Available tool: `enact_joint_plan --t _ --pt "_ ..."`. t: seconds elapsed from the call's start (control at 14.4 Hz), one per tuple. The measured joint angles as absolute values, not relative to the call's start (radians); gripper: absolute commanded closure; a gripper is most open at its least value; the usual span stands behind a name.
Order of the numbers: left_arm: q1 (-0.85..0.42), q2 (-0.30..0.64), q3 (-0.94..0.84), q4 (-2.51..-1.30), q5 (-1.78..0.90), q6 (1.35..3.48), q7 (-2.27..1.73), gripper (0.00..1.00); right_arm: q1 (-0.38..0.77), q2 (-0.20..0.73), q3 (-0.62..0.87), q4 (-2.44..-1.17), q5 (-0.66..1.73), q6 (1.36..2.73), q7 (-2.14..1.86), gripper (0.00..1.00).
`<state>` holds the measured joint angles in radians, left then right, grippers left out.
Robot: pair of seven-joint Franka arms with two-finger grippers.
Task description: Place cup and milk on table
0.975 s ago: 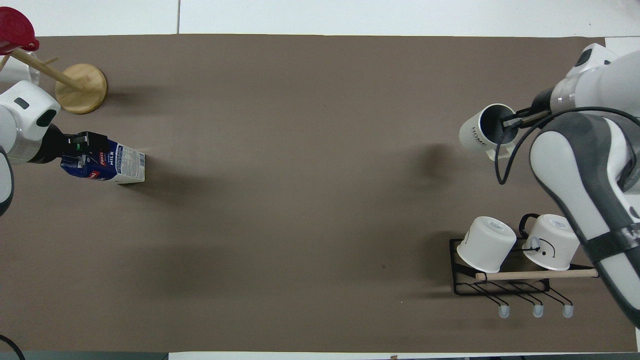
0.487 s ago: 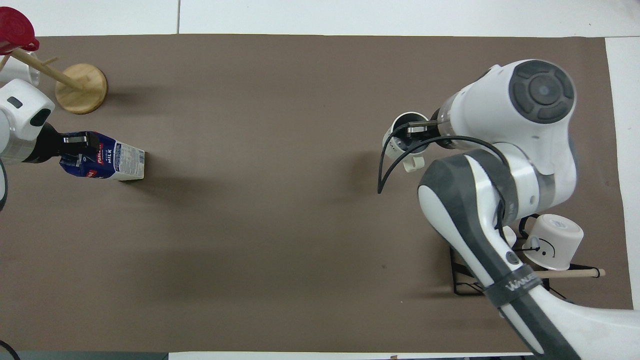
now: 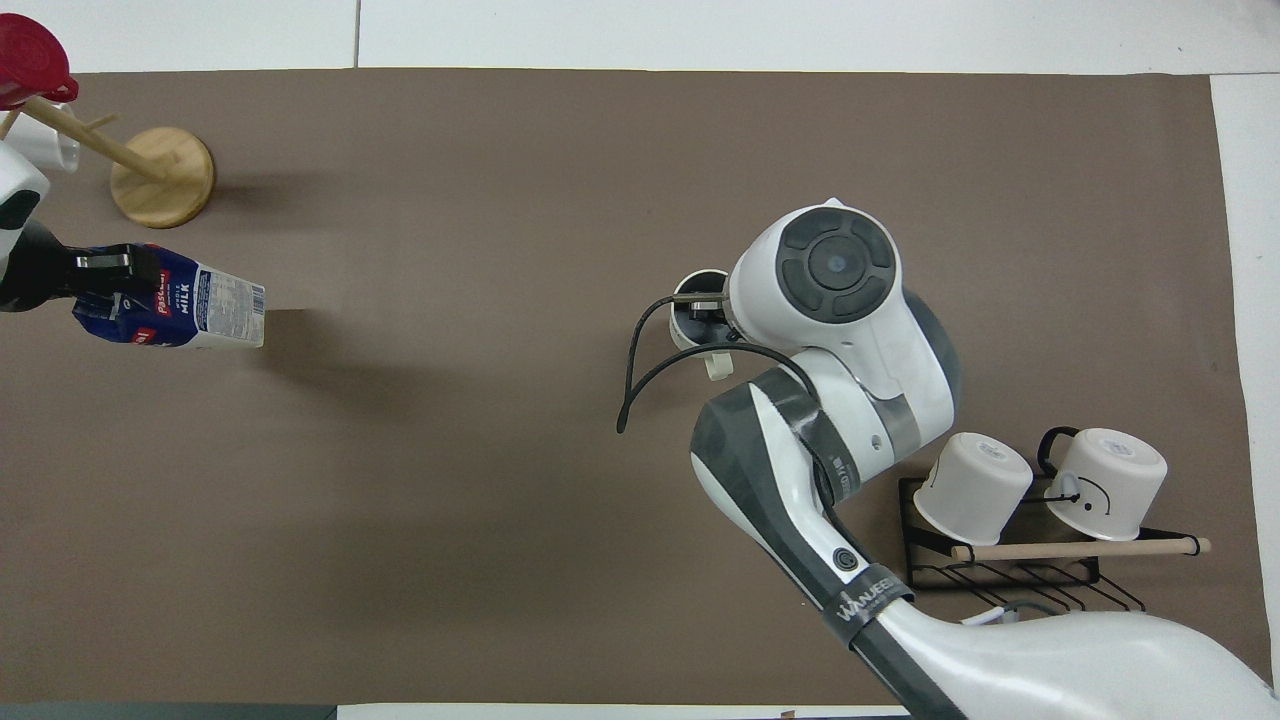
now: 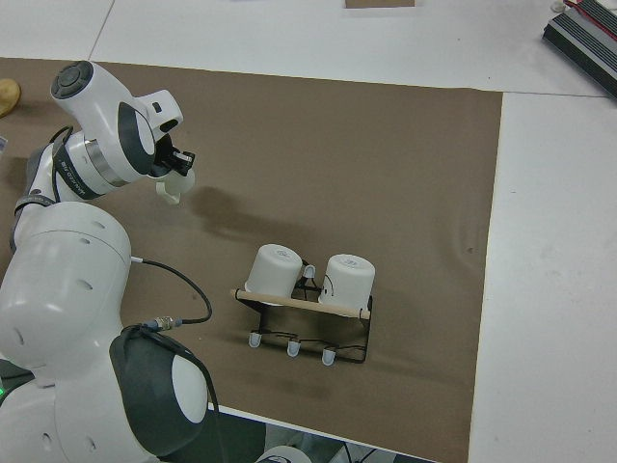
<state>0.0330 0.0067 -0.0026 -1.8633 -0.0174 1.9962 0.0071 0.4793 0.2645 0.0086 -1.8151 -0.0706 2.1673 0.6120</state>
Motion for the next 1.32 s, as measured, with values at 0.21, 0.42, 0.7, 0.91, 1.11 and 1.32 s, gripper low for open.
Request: enact_joint_plan --t 0.21,0.42,0.7,0.91,1.11,1.32 --pt "-0.01 0.007 -0.008 -1.848 -0.017 1.984 -0.016 1.0 0.502 0.298 0.008 -1.816 -0.086 2.207 0.636 1.0" --pt "-0.088 0.011 -0.011 -1.848 -0.017 1.984 -0.063 1.0 0.504 0.322 0.008 -1.817 -0.086 2.224 0.636 1.0" --pt "-0.26 0.044 -0.017 -1.834 0.05 1.991 -0.329 1.0 0.511 0.328 0.008 -1.85 -0.086 2.272 0.636 1.0" --pt "-0.383 0.1 -0.02 -1.787 0.061 1.998 -0.48 1.0 0.519 0.329 0.008 -1.87 -0.086 2.298 0.636 0.15" --pt "-0.465 0.144 -0.02 -1.735 0.061 1.999 -0.585 1.0 0.519 0.328 0.006 -1.869 -0.086 2.298 0.636 0.0" --pt "-0.551 0.178 -0.02 -1.72 0.071 2.02 -0.672 1.0 0.497 0.303 -0.002 -1.855 -0.087 2.298 0.636 0.0"
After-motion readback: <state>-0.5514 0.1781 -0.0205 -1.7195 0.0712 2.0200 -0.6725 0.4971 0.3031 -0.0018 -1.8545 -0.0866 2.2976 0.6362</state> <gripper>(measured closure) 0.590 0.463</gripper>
